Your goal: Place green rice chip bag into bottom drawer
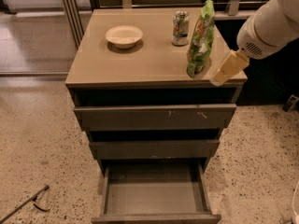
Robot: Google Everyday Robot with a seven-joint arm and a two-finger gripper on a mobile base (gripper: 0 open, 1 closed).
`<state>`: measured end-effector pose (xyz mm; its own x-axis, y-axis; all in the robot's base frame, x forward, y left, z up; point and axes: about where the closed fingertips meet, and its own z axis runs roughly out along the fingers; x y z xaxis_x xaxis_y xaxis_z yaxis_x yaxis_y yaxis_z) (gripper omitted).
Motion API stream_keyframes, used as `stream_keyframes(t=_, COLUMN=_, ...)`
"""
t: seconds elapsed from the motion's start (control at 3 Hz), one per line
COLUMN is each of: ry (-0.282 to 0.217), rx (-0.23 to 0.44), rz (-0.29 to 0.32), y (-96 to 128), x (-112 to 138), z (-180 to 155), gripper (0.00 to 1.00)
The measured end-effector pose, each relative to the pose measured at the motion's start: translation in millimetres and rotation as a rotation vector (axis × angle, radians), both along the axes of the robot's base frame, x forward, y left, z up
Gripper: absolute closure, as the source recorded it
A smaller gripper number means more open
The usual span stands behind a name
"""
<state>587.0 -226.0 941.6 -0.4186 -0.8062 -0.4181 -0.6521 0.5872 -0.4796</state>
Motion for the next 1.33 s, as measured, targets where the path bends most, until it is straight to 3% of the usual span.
stream_keyframes(t=0.33, ry=-0.103, rx=0.086, rz=-0.077, y=12.6, x=33.2, z=-12.1, gripper=0.00)
stream_keyframes(t=1.0, ry=-0.399, rx=0.165, rz=-0.118, y=49.4, x=113.8, z=27.6, gripper=0.00)
stream_keyframes(t=1.33, ry=-0.476, rx=0.255, rz=-0.174, y=50.0, x=148.4, z=47.6, gripper=0.00)
